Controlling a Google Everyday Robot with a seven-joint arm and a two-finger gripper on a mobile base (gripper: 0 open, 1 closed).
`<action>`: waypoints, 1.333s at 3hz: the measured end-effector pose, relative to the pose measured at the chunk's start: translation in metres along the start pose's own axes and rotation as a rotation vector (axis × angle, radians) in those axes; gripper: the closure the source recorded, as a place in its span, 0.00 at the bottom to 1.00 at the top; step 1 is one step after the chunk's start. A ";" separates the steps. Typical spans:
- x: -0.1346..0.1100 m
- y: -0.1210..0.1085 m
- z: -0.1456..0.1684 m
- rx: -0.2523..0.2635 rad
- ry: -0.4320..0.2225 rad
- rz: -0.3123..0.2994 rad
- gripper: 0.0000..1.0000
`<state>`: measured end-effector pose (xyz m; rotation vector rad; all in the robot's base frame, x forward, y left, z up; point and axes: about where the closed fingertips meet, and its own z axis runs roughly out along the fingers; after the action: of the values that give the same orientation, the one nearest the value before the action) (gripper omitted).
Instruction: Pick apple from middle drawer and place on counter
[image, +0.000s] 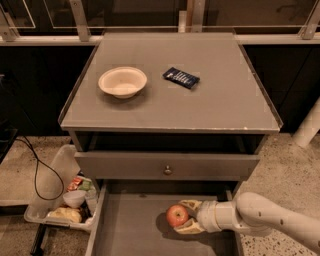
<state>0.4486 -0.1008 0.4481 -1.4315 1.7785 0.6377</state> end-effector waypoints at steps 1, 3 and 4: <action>-0.027 0.004 -0.041 0.032 -0.021 -0.026 1.00; -0.116 -0.002 -0.139 0.096 -0.043 -0.110 1.00; -0.174 -0.013 -0.189 0.143 -0.025 -0.163 1.00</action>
Offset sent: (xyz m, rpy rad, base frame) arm -0.0311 -0.0476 0.1851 0.0086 -0.1829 -0.0039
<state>0.4308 -0.1464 0.7011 -1.4458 1.6339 0.4330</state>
